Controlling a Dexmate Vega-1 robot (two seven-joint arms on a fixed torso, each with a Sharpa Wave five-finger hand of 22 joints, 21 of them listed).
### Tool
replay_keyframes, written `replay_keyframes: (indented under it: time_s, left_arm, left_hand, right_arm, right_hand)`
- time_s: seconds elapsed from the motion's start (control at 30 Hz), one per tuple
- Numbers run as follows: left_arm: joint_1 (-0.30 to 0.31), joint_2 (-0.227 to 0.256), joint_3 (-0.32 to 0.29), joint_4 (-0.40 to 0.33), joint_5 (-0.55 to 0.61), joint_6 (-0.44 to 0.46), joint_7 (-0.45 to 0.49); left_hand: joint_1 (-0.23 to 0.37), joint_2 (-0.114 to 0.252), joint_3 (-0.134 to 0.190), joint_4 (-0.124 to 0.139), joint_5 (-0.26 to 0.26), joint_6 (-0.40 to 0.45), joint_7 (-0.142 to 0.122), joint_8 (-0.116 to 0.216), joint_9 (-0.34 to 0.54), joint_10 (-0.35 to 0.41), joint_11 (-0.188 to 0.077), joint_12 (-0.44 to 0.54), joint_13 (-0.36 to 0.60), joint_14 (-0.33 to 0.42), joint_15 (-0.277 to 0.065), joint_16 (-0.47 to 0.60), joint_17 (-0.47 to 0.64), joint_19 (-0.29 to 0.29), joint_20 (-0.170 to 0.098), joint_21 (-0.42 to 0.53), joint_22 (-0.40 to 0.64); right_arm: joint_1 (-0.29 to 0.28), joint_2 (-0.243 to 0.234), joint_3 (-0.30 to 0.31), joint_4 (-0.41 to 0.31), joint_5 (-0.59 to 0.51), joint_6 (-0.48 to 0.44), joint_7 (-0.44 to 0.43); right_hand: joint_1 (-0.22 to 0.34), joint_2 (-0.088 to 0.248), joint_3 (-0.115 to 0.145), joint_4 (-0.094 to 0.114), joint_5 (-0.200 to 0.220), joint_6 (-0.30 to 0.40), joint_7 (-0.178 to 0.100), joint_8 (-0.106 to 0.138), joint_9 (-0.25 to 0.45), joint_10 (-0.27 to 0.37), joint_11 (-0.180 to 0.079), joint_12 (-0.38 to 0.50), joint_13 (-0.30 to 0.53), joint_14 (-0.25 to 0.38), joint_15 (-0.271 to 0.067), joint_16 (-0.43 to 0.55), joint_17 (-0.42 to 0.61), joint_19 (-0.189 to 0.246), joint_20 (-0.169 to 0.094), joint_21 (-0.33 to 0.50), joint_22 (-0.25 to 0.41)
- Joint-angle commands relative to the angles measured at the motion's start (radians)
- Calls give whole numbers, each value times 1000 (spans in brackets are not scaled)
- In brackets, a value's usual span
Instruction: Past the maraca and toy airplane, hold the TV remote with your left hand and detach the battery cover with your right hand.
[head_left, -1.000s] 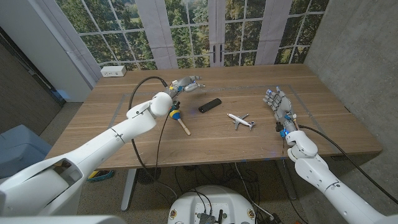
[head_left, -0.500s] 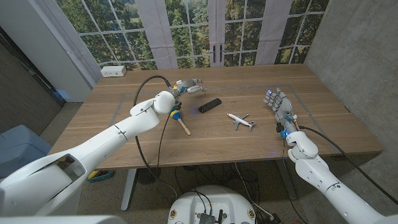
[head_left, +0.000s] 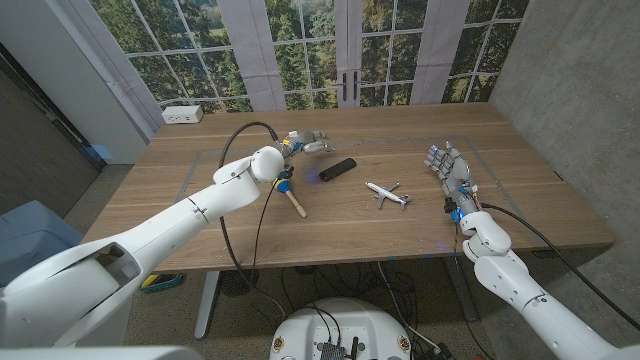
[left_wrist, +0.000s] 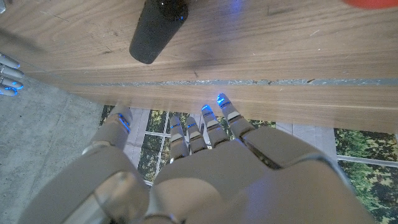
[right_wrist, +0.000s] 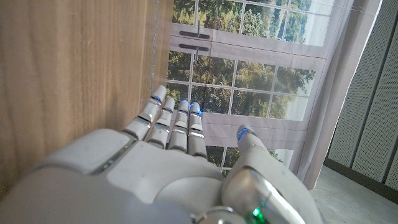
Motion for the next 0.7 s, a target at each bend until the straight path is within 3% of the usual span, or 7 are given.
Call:
replay_keyframes:
  time_s: [0.03,0.7]
  left_arm:
    - [-28,-3,42,-7,33,56,-40]
    - [-86,-7,127,-38,142,177,-123]
  left_hand:
    - [20,-4,-7,0,-2,6,33,-1,2,15,12,1,4,9,-43,-5,5,5,4,-7,2]
    - [76,-38,-18,-5,-2,64,38,21,4,77,10,12,6,45,-57,2,6,25,5,-17,3]
  right_arm:
    - [-5,6,3,4,5,8,2]
    - [0,12,4,23,10,28,22]
  right_hand:
    - [-5,7,3,-5,-1,10,0,3,4,9,3,7,2,7,2,6,5,12,1,-5,3]
    - [-10,8,3,-9,-1,13,0,3,4,18,4,11,6,11,6,11,7,17,0,-14,3]
